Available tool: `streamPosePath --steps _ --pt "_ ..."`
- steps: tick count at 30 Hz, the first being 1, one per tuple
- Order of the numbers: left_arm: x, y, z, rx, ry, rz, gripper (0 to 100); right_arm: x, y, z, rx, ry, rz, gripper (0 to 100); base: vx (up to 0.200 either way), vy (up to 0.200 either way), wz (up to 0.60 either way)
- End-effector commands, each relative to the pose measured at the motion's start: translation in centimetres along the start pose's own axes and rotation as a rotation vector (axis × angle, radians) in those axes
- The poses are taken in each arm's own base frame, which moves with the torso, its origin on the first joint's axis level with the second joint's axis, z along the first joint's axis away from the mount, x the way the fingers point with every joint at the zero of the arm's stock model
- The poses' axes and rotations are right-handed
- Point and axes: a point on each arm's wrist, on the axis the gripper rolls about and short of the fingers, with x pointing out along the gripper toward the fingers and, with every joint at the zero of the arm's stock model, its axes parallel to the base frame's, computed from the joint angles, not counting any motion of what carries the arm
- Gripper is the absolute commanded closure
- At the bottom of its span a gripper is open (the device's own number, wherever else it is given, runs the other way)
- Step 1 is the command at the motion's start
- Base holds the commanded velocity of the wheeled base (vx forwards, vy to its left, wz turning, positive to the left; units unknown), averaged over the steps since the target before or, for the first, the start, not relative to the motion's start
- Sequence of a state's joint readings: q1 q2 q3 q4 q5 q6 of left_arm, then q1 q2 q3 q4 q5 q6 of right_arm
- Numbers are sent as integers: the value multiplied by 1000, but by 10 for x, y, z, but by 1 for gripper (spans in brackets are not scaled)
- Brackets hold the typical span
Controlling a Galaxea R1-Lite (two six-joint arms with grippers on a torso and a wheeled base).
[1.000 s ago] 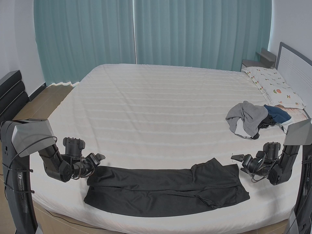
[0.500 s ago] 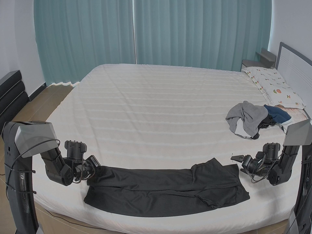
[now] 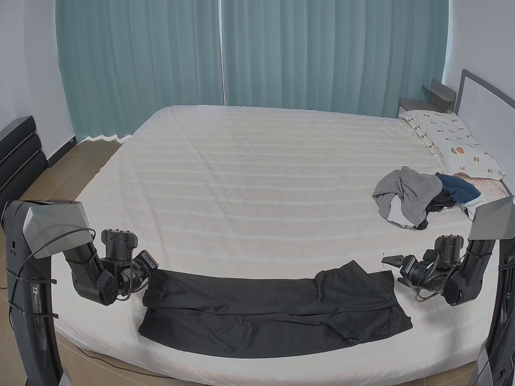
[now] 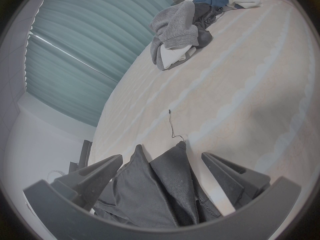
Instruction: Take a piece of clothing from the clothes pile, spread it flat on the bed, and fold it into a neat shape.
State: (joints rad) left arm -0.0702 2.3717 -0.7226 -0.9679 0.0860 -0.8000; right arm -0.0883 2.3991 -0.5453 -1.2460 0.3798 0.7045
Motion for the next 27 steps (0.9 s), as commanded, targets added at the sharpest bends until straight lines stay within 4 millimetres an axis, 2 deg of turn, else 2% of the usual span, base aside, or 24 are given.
streamPosePath --steps 1,10,19,22,27 --pt "0 1 2 -4 -7 3 100 -1 0 1 1 -3 -1 0 0 0 0" --pt "4 3 10 -24 -50 -14 100 1 -1 3 -1 -23 -13 0 0 0 0" --pt "7 5 8 -22 -42 -8 100 6 1 4 -10 -22 -2 0 0 0 0" --pt "7 5 8 -22 -40 -11 100 16 4 2 -23 -20 8 0 0 0 0" --pt "7 5 7 -21 -39 -11 100 18 5 2 -28 -19 6 0 0 0 0"
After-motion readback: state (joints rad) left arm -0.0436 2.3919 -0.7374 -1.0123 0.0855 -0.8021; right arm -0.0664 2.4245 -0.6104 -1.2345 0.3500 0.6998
